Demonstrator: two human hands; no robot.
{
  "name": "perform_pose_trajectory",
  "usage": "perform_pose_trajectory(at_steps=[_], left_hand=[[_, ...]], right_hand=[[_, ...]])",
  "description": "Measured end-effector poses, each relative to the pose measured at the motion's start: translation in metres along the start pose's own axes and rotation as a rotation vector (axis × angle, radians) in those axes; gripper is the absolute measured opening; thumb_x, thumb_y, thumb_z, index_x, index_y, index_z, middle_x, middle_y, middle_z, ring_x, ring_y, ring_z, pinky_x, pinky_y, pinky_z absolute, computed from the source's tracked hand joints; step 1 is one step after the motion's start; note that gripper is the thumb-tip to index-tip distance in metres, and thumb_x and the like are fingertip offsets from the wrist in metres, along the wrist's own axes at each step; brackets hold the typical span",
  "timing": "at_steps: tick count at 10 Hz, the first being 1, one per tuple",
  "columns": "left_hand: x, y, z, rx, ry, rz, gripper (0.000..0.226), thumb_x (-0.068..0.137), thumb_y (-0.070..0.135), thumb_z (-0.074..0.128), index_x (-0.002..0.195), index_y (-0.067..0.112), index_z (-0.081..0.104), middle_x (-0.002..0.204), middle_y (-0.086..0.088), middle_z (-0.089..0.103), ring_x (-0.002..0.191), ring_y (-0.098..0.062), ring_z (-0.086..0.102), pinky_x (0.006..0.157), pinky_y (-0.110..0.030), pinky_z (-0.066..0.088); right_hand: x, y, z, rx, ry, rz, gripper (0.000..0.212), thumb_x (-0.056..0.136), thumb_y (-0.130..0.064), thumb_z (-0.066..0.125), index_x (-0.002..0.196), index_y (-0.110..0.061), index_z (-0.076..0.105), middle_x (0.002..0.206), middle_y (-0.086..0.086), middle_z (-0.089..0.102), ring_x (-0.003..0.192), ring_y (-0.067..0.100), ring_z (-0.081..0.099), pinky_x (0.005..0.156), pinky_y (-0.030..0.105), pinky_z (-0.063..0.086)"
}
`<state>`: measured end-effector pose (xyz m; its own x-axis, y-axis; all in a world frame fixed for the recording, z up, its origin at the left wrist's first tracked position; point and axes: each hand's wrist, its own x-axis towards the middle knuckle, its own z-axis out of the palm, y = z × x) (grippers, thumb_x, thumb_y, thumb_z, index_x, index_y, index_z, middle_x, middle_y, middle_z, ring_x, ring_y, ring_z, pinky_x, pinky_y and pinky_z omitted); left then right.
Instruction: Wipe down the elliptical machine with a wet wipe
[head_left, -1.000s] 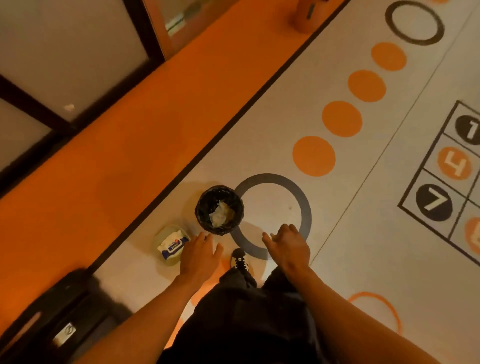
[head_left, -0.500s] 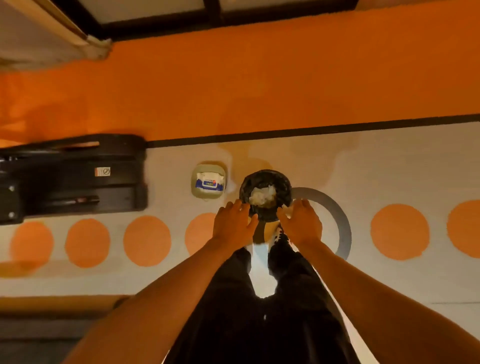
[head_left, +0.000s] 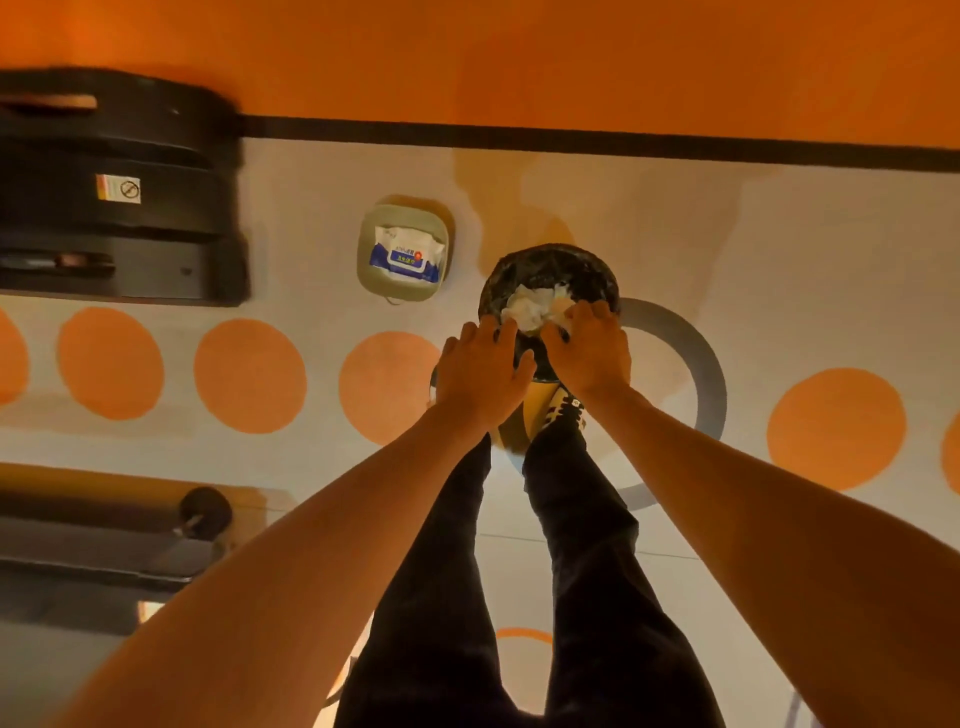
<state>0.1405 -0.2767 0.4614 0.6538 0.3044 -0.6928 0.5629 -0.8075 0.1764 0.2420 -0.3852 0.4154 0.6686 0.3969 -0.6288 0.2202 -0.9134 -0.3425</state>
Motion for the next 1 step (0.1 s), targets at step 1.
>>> perform_pose_trajectory(at_steps=[1], left_hand=[[0.0124,-0.0074,0.0096,-0.019,-0.022,-0.034,0.06,0.11,0.05,0.028,0.157,0.013,0.036,0.158,-0.015,0.043,0.141,-0.034,0.045,0.112,-0.044,0.04]], right_hand=[[0.0089,0.0021,0.0166,0.029,-0.094,-0.016,0.048,0.106,-0.04,0.046,0.142,-0.009,0.051,0.136,0.019,0.057,0.124,0.037,0.054,0.103,0.05,0.049]])
